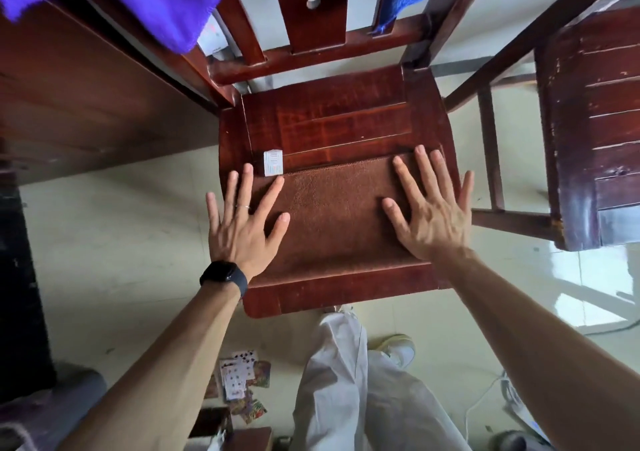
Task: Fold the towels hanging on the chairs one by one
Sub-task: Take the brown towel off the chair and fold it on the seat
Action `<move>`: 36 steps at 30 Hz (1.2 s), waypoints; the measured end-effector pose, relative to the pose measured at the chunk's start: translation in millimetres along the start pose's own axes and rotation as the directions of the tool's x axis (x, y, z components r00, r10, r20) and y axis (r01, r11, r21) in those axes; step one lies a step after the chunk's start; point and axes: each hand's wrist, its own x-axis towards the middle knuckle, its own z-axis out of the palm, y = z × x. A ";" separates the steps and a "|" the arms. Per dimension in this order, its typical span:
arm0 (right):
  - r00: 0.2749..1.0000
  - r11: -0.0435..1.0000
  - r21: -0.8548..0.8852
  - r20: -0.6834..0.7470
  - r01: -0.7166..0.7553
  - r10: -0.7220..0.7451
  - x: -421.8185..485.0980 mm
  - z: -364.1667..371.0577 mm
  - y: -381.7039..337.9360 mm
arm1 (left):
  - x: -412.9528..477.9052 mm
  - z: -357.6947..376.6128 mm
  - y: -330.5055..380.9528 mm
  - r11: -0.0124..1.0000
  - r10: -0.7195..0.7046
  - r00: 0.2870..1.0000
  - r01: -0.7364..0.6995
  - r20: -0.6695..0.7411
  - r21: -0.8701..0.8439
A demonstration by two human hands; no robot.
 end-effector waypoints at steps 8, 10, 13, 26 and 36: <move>0.964 0.968 0.013 0.098 -0.249 0.247 -81.6 -17.1 -5.8 | 58.2 -46.8 63.8 0.988 -0.040 0.999 0.038 0.010 0.153; 0.946 0.951 0.040 0.125 -0.306 0.299 -111.2 -17.7 -10.1 | 74.0 -51.1 87.6 0.998 0.000 1.000 -0.002 0.027 0.059; 0.908 0.908 0.116 0.175 -0.403 0.381 -151.2 -14.0 -18.9 | 88.4 -51.9 126.3 0.979 0.204 0.971 -0.204 0.124 -0.010; 0.706 0.262 0.673 0.554 -0.692 0.441 -166.0 0.7 21.4 | -96.1 -20.3 169.1 0.650 -0.503 0.863 0.342 -0.048 -0.679; 0.721 0.211 0.691 0.641 -0.691 0.264 -156.4 -12.3 42.2 | -147.6 2.9 157.6 -0.090 -0.406 0.572 0.751 0.713 -0.654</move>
